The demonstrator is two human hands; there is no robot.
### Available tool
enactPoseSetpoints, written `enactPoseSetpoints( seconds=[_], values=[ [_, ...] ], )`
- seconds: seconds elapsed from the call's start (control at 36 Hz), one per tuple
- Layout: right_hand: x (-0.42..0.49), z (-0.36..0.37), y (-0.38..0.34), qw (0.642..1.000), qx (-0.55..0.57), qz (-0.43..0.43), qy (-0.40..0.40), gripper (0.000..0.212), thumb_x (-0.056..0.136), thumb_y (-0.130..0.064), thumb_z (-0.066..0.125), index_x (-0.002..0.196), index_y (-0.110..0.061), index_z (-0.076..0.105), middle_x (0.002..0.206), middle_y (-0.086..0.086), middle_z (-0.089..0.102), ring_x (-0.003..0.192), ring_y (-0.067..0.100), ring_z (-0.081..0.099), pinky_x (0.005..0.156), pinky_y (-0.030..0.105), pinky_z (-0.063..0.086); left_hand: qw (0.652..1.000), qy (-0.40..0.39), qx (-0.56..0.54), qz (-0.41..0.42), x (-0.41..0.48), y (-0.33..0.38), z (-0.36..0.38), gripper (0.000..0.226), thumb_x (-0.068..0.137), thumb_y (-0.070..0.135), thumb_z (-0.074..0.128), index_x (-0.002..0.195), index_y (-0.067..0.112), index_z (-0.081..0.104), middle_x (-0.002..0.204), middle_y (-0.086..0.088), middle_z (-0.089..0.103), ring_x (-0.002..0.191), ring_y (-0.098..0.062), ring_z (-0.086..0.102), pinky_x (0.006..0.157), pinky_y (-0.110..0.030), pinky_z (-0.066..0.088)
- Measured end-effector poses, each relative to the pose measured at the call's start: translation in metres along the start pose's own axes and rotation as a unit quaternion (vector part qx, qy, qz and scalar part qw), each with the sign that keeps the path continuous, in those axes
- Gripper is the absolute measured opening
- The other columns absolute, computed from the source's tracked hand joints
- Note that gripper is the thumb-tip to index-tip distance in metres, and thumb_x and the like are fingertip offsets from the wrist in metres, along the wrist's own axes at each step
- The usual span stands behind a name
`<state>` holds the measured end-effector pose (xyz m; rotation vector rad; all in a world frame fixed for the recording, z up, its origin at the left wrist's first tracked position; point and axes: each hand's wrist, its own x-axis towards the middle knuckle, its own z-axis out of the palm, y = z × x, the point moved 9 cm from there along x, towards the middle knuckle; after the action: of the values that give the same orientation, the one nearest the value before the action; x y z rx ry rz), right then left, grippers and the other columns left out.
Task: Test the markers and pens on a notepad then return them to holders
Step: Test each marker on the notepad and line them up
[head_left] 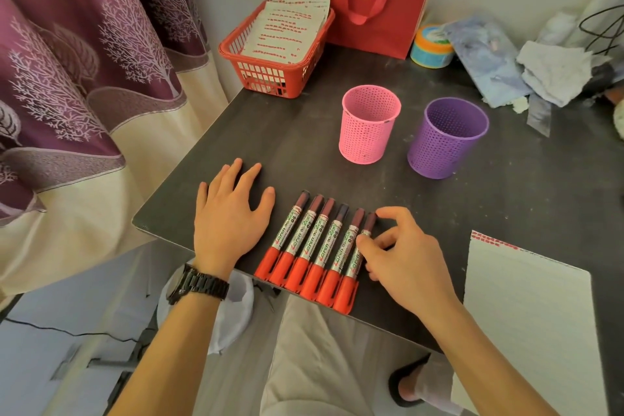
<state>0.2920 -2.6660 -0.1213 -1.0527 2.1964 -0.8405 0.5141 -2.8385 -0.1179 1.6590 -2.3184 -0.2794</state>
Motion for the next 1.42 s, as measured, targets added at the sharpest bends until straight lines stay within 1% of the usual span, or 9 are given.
enactPoseSetpoints(
  seconds=[0.22, 0.56, 0.75, 0.83, 0.94, 1.0, 1.17, 1.31, 1.42],
  values=[
    [-0.002, -0.001, -0.001, 1.000, 0.004, -0.001, 0.002, 0.046, 0.091, -0.047, 0.067, 0.130, -0.035, 0.047, 0.070, -0.014, 0.070, 0.064, 0.000, 0.068, 0.066, 0.020, 0.053, 1.000, -0.006, -0.001, -0.001, 0.001, 0.000, 0.000, 0.058, 0.098, 0.062, 0.030, 0.151, 0.038, 0.033, 0.162, 0.004, 0.025, 0.150, -0.016, 0.016, 0.123, -0.047, 0.009],
    [-0.017, -0.030, 0.010, 1.000, 0.029, 0.009, 0.008, 0.034, 0.091, -0.045, 0.066, 0.117, -0.045, 0.045, 0.077, -0.015, 0.070, 0.071, 0.007, 0.071, 0.078, 0.035, 0.062, 1.000, -0.014, -0.002, -0.005, -0.001, 0.000, 0.000, 0.058, 0.097, 0.063, 0.030, 0.151, 0.040, 0.032, 0.162, 0.006, 0.026, 0.150, -0.015, 0.016, 0.123, -0.046, 0.008],
    [-0.042, -0.107, 0.037, 0.991, 0.072, -0.049, 0.100, 0.019, 0.089, -0.030, 0.071, 0.099, -0.045, 0.066, 0.087, -0.024, 0.070, 0.084, 0.000, 0.068, 0.069, 0.015, 0.052, 0.999, -0.033, -0.017, -0.013, 0.001, 0.003, -0.005, 0.052, 0.098, 0.056, 0.041, 0.146, 0.037, 0.042, 0.159, 0.005, 0.031, 0.149, -0.017, 0.020, 0.122, -0.047, 0.012],
    [-0.053, -0.144, 0.066, 0.986, 0.045, -0.045, 0.155, 0.020, 0.087, -0.023, 0.074, 0.095, -0.041, 0.070, 0.092, -0.019, 0.071, 0.089, 0.003, 0.067, 0.070, 0.008, 0.051, 0.998, -0.019, -0.068, 0.007, 0.001, 0.023, -0.018, 0.042, 0.097, 0.041, 0.053, 0.136, 0.027, 0.055, 0.145, -0.002, 0.052, 0.137, -0.027, 0.041, 0.114, -0.046, 0.032],
    [-0.067, -0.188, 0.114, 0.972, -0.055, -0.015, 0.229, 0.024, 0.085, -0.021, 0.076, 0.093, -0.043, 0.071, 0.101, -0.027, 0.066, 0.098, 0.010, 0.062, 0.083, 0.028, 0.046, 0.988, 0.003, -0.130, 0.078, -0.012, 0.093, -0.033, 0.027, 0.094, 0.037, 0.057, 0.121, 0.040, 0.060, 0.123, 0.016, 0.060, 0.113, -0.016, 0.053, 0.086, -0.034, 0.044],
    [-0.072, -0.201, 0.137, 0.966, -0.105, 0.006, 0.237, 0.023, 0.086, -0.021, 0.076, 0.097, -0.041, 0.072, 0.108, -0.024, 0.065, 0.106, 0.009, 0.056, 0.089, 0.028, 0.039, 0.979, -0.019, -0.155, 0.131, -0.023, 0.143, -0.031, 0.021, 0.092, 0.041, 0.056, 0.112, 0.048, 0.060, 0.112, 0.031, 0.059, 0.096, -0.005, 0.056, 0.078, -0.029, 0.043],
    [-0.087, -0.212, 0.184, 0.947, -0.181, 0.017, 0.265, 0.034, 0.080, -0.014, 0.083, 0.111, -0.025, 0.077, 0.124, -0.009, 0.069, 0.118, 0.016, 0.061, 0.101, 0.031, 0.042, 0.916, -0.152, -0.163, 0.334, -0.063, 0.302, 0.012, 0.022, 0.094, 0.046, 0.053, 0.115, 0.050, 0.056, 0.111, 0.035, 0.056, 0.105, 0.012, 0.050, 0.088, -0.014, 0.045],
    [-0.087, -0.212, 0.190, 0.951, -0.158, 0.006, 0.265, 0.029, 0.086, -0.023, 0.078, 0.114, -0.030, 0.076, 0.126, -0.017, 0.066, 0.122, 0.005, 0.054, 0.104, 0.024, 0.039, 0.854, -0.226, -0.108, 0.457, -0.095, 0.418, 0.064, 0.030, 0.099, 0.048, 0.043, 0.129, 0.049, 0.043, 0.124, 0.020, 0.052, 0.114, -0.004, 0.051, 0.091, -0.031, 0.050],
    [-0.084, -0.217, 0.196, 0.957, -0.106, 0.018, 0.271, 0.022, 0.092, -0.030, 0.069, 0.113, -0.036, 0.073, 0.124, -0.027, 0.060, 0.119, -0.012, 0.042, 0.106, 0.015, 0.033, 0.823, -0.258, -0.062, 0.503, -0.111, 0.483, 0.097, 0.032, 0.102, 0.046, 0.039, 0.134, 0.048, 0.040, 0.113, 0.006, 0.051, 0.102, -0.018, 0.057, 0.081, -0.039, 0.053]
  ],
)
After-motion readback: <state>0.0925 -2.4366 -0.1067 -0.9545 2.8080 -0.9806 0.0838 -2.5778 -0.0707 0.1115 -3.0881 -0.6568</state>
